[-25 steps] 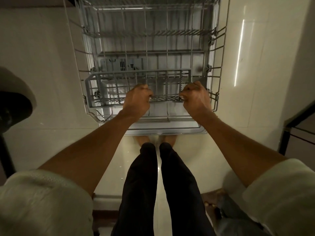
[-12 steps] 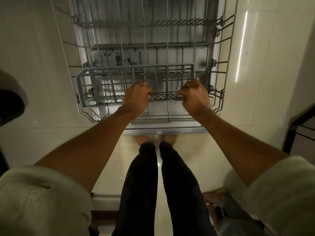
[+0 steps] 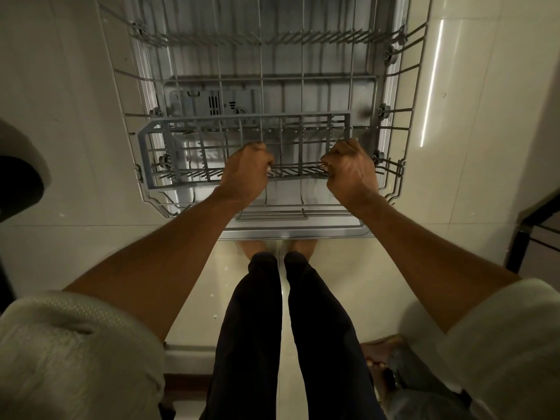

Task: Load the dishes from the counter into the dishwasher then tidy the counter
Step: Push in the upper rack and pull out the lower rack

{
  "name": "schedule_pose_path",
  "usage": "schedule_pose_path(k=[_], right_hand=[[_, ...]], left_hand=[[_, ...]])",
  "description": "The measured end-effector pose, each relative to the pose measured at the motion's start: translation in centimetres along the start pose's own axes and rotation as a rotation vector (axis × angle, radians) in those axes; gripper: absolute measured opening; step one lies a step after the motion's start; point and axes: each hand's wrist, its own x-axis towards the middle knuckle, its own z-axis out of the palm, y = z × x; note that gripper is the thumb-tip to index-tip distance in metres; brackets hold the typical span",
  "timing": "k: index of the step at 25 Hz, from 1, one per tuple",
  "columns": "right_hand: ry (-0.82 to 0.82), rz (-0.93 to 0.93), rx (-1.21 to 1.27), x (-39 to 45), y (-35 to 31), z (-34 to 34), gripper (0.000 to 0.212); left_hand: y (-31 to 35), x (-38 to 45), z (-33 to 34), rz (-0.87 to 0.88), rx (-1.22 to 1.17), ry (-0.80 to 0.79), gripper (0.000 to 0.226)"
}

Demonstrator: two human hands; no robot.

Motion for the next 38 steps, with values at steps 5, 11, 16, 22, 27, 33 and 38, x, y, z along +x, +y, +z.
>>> schedule_pose_path(k=[5, 11, 16, 22, 27, 33, 38], right_hand=[[0.007, 0.002, 0.036, -0.1, 0.1, -0.1, 0.021], [-0.043, 0.025, 0.013, 0.1, -0.6, -0.7, 0.021], [-0.102, 0.073, 0.038, -1.0, -1.7, -3.2, 0.026], [-0.098, 0.029, 0.029, -3.5, -6.4, -10.8, 0.034], [-0.202, -0.079, -0.098, -5.9, -15.3, -17.1, 0.060], [-0.201, -0.149, -0.218, -8.3, -28.8, -22.0, 0.077], [-0.065, -0.162, -0.223, -9.3, -39.9, -25.5, 0.070]], left_hand=[[-0.2, 0.2, 0.1, 0.002, -0.003, 0.007, 0.021], [-0.2, 0.4, 0.0, -0.012, -0.011, -0.011, 0.023], [0.2, -1.5, -3.1, -0.072, -0.007, 0.000, 0.023], [1.7, -7.7, -9.7, -0.066, -0.013, 0.072, 0.031], [3.1, -14.1, -15.2, -0.060, -0.065, 0.183, 0.064], [0.5, -21.6, -22.4, -0.064, -0.037, 0.164, 0.084], [-6.0, -29.8, -30.0, -0.062, -0.036, 0.291, 0.086]])
